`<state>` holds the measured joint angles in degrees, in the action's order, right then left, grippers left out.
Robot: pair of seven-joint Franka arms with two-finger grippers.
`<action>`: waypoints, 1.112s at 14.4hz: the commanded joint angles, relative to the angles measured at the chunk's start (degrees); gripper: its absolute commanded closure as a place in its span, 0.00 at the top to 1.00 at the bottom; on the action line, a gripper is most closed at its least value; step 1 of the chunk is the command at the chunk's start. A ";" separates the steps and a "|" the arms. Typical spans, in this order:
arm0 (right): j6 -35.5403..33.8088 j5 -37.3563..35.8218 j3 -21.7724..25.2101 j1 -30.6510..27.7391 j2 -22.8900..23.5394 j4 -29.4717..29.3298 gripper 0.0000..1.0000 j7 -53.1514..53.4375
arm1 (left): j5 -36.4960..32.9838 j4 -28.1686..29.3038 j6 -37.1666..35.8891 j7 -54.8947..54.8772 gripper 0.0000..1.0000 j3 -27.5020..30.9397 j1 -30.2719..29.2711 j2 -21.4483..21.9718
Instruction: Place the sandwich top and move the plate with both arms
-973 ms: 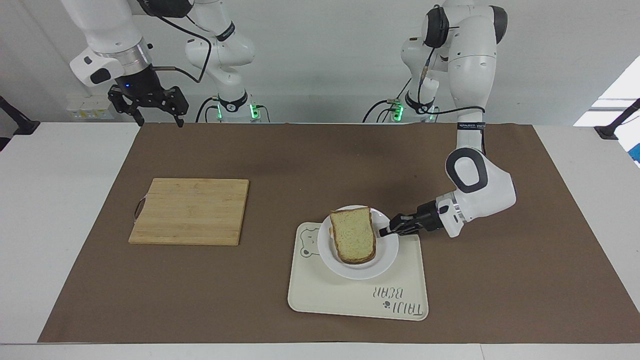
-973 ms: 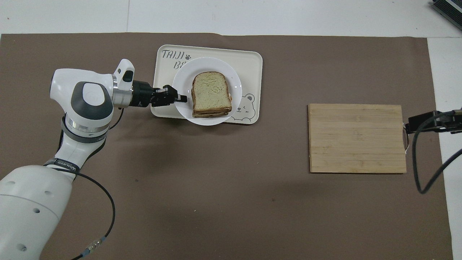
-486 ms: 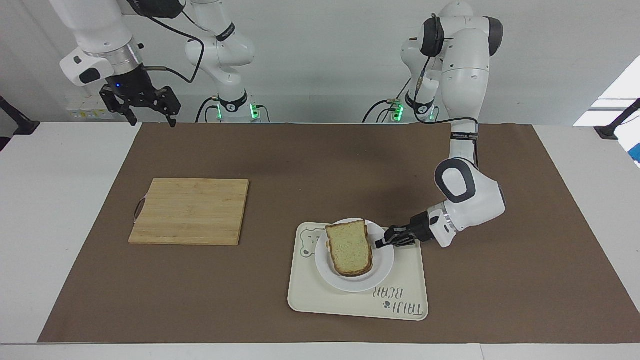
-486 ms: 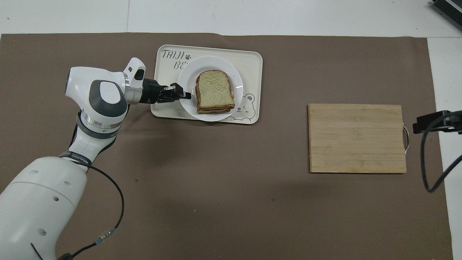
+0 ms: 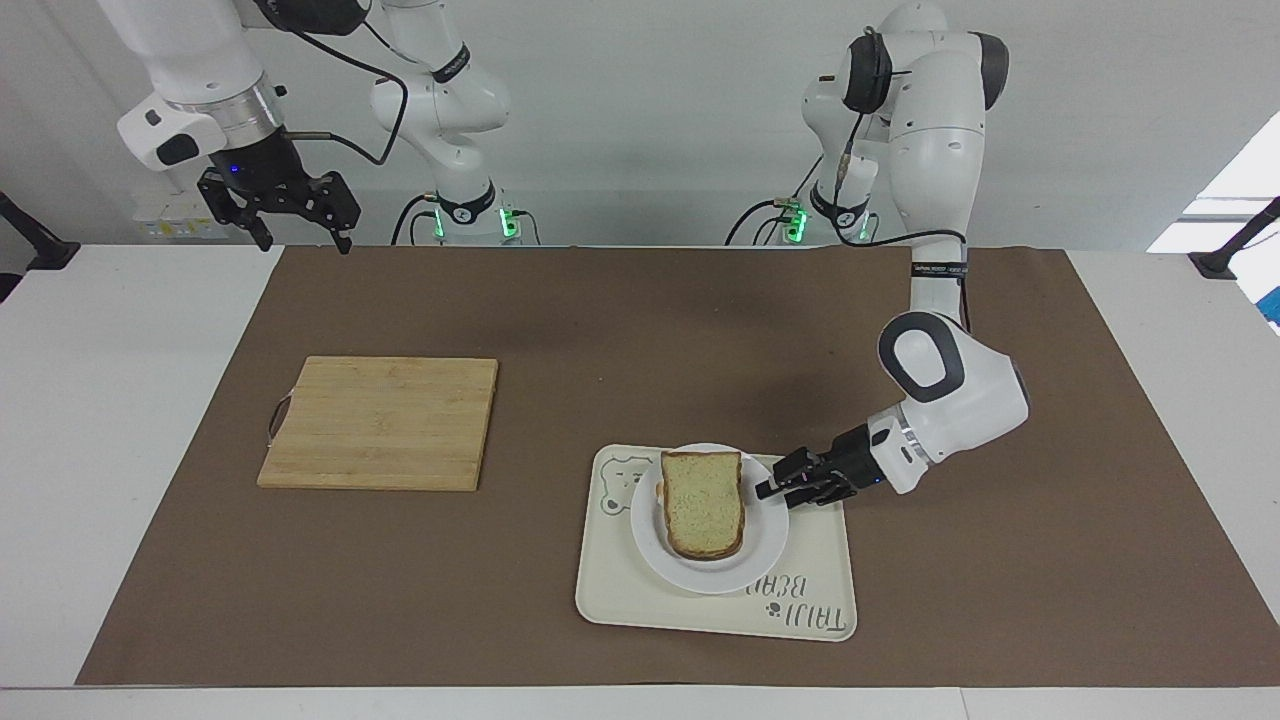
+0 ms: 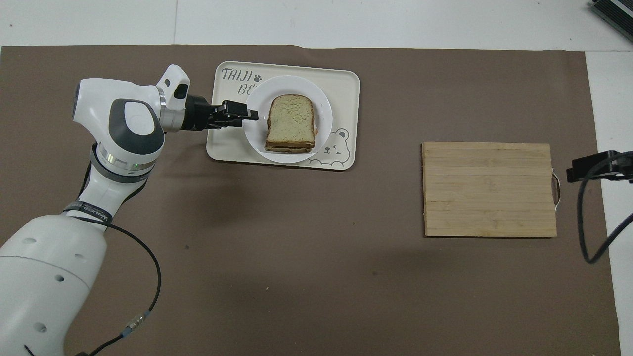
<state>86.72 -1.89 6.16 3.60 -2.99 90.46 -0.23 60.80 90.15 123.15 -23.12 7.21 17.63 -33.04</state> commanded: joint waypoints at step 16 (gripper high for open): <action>-0.41 -0.05 -0.45 -0.88 -0.44 0.42 1.00 -1.00 | -58.60 0.11 -25.93 21.36 1.00 4.84 0.30 26.17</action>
<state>86.26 -1.89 6.17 3.45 -2.99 90.49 -0.23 3.73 89.71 99.88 -2.31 12.39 17.20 -8.61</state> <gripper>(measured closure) 0.000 0.000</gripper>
